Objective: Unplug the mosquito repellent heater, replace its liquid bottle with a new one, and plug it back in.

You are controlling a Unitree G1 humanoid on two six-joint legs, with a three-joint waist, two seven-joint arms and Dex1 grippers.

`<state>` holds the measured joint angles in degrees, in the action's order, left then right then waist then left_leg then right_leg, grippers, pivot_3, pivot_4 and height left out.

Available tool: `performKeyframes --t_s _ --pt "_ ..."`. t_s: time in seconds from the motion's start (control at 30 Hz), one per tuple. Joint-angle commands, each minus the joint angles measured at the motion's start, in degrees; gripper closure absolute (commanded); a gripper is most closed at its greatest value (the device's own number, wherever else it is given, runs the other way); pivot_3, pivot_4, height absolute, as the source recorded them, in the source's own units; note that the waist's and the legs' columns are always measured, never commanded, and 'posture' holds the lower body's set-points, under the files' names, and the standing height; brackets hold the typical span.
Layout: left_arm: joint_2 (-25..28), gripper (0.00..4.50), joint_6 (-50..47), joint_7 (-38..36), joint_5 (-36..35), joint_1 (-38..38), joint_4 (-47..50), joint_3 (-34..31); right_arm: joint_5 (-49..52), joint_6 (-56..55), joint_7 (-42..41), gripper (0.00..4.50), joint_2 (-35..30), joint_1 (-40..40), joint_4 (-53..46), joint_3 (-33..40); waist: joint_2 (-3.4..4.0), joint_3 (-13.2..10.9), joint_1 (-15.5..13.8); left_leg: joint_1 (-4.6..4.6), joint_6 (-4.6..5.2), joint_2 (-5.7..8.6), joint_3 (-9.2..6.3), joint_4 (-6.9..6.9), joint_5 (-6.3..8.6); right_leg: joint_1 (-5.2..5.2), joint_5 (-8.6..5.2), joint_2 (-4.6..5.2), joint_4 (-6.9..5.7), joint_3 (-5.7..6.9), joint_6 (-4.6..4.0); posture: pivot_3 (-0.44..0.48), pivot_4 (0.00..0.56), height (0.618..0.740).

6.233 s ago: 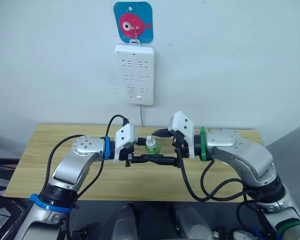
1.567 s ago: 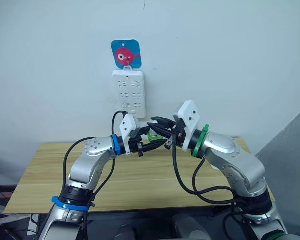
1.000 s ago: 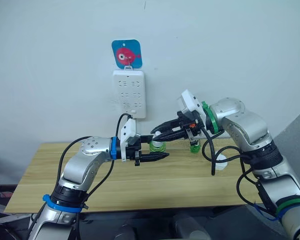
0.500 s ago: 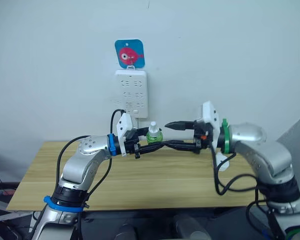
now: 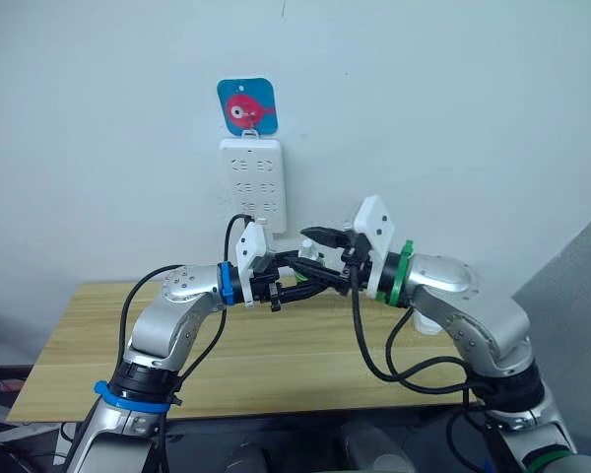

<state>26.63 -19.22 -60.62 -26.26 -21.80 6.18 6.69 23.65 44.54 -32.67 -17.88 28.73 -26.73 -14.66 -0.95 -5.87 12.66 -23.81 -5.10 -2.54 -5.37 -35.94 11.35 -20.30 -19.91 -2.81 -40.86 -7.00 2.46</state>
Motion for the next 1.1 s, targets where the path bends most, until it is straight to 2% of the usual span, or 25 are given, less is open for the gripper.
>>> performKeyframes --t_s 0.03,0.13,0.27,0.43,0.53,0.83,1.1 --pt "-0.31 2.18 1.19 0.14 -0.07 -0.65 1.69 -0.29 -0.60 -1.29 -0.39 1.74 -0.72 1.46 -0.36 0.58 0.00 0.00 -0.01 0.00 0.00 0.00 0.00 0.00 0.00 0.00 0.00 0.00 0.00 -0.01 0.00 -0.197 0.052 0.740" --pt "-0.31 2.18 1.21 0.35 -0.09 -0.39 1.97 -0.32 2.14 0.51 -2.03 1.74 -2.99 1.45 -0.77 4.14 0.00 0.00 -0.04 -0.01 0.00 0.01 0.00 0.00 0.00 0.00 0.00 0.00 0.01 0.00 0.00 -0.196 0.052 0.740" --pt "-0.29 2.18 1.29 0.50 -0.16 -0.16 1.99 -0.39 8.28 3.57 -7.15 1.74 -9.20 0.03 -2.66 9.33 0.00 0.00 -0.10 -0.02 0.00 0.02 0.01 0.00 0.00 0.01 0.00 0.01 0.03 0.00 0.00 -0.201 0.054 0.740" --pt "-0.25 2.18 1.41 0.42 -0.18 -0.24 1.68 -0.31 12.07 4.46 -12.48 1.74 -16.45 -1.90 -4.06 11.80 -0.01 -0.01 -0.05 -0.01 0.01 0.02 0.04 0.01 0.00 0.01 0.00 0.01 0.06 -0.02 0.00 -0.208 0.055 0.740" --pt "-0.18 2.18 1.43 0.24 -0.18 -0.20 1.64 -0.31 13.57 4.39 -13.91 1.74 -18.14 -2.54 -5.42 11.78 0.00 -0.01 0.18 0.01 0.01 0.00 0.08 0.04 0.01 -0.01 -0.03 0.00 0.05 -0.04 -0.03 -0.211 0.056 0.740" --pt "-0.38 2.18 0.94 0.27 -0.25 0.01 2.63 0.15 7.18 2.90 -4.73 1.74 -8.58 0.25 -4.75 3.01 0.00 -0.02 0.30 -0.02 0.01 0.00 0.17 0.04 0.01 -0.04 -0.03 0.00 0.08 -0.13 -0.02 -0.210 0.056 0.740" --pt "-0.99 2.18 0.61 1.04 -0.30 0.91 3.94 0.87 5.13 2.49 -1.34 1.74 -2.69 4.21 -0.53 1.61 0.01 -0.02 0.16 -0.03 0.01 -0.01 0.15 0.06 0.01 -0.06 -0.03 0.00 0.09 -0.11 -0.02 -0.207 0.056 0.740"
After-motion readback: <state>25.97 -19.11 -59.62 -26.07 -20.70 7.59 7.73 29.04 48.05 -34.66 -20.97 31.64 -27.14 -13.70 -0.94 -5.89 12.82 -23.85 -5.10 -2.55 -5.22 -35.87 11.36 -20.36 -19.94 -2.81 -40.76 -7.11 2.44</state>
